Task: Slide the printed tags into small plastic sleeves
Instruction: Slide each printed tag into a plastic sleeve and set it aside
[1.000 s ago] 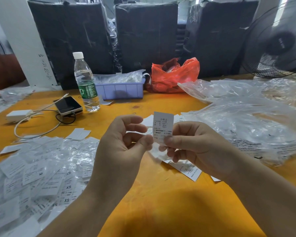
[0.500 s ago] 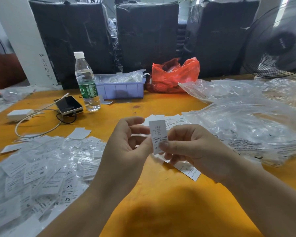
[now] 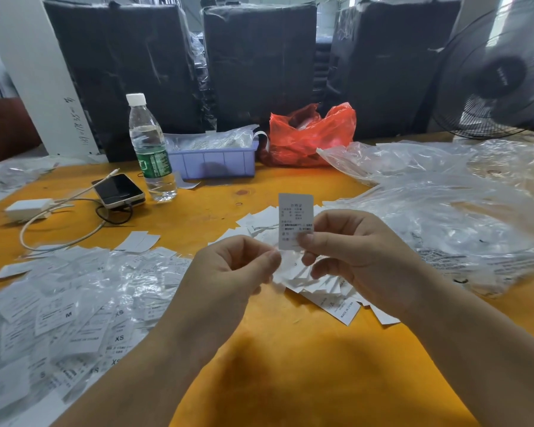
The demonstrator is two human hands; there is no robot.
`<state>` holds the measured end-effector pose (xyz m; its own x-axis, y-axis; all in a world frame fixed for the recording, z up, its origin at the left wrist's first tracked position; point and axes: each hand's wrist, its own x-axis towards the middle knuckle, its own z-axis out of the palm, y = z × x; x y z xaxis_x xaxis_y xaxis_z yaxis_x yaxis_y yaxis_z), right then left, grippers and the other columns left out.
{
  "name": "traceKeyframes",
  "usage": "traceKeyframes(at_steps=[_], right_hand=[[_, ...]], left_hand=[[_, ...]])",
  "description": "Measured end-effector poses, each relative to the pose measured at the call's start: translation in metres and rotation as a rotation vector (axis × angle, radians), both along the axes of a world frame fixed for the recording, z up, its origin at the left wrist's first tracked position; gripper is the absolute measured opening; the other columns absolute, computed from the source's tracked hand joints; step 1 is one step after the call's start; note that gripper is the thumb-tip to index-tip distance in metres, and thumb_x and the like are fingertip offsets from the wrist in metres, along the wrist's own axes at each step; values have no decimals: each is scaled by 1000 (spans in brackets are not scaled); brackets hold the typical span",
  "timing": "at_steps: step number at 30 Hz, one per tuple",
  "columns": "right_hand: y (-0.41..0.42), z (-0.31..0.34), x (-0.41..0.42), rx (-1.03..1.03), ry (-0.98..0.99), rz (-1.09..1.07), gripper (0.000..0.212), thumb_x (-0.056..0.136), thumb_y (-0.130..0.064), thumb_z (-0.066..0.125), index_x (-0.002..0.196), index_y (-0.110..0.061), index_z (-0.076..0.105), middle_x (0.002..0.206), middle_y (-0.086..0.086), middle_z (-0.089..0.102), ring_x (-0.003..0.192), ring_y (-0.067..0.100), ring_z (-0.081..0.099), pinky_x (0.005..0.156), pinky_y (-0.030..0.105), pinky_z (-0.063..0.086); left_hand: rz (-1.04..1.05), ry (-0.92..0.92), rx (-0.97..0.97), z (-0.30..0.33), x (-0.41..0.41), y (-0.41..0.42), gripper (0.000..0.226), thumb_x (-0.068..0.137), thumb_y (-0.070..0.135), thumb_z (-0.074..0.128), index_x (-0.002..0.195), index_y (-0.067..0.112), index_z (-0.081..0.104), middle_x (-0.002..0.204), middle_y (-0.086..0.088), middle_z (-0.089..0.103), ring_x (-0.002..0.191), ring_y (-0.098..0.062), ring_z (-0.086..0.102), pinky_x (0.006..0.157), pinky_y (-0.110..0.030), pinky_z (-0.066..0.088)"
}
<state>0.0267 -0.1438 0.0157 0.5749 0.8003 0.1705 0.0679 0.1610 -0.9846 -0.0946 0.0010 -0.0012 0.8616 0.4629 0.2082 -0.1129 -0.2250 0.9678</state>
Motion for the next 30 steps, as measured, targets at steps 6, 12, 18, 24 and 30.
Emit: traceKeyframes(at_steps=[6,12,18,24,30], right_hand=[[-5,4,6,-34,-111,-76,29,72,-22,71,86,3,69,90,10,73,68,16,60,62,28,52],[-7,6,4,-92,-257,-83,27,72,-28,70,84,-4,73,87,4,75,68,13,60,62,26,53],[-7,7,4,-68,-270,-145,8,84,-12,69,81,-6,73,85,8,73,68,16,59,64,33,52],[-6,7,3,-59,-319,-167,10,85,-11,69,81,-3,72,84,10,73,67,17,59,62,32,51],[-8,8,1,-59,-371,-190,10,85,-16,69,81,-8,73,84,6,74,65,14,59,61,28,53]], left_hand=[[-33,-2,3,0,-1,0,14,69,40,70,72,26,74,65,2,65,65,-9,60,60,-19,51],[-67,4,19,0,-1,-1,17,69,40,71,75,25,74,67,-1,66,66,-11,59,60,-21,50],[-62,7,34,0,-1,-1,18,69,41,71,76,24,74,66,0,65,65,-10,58,59,-19,49],[-57,18,42,-1,-2,-1,18,70,42,72,78,26,74,69,-2,67,67,-12,58,62,-23,49],[-50,24,51,0,-2,-1,19,67,43,71,78,28,74,76,-9,68,68,-14,59,66,-30,49]])
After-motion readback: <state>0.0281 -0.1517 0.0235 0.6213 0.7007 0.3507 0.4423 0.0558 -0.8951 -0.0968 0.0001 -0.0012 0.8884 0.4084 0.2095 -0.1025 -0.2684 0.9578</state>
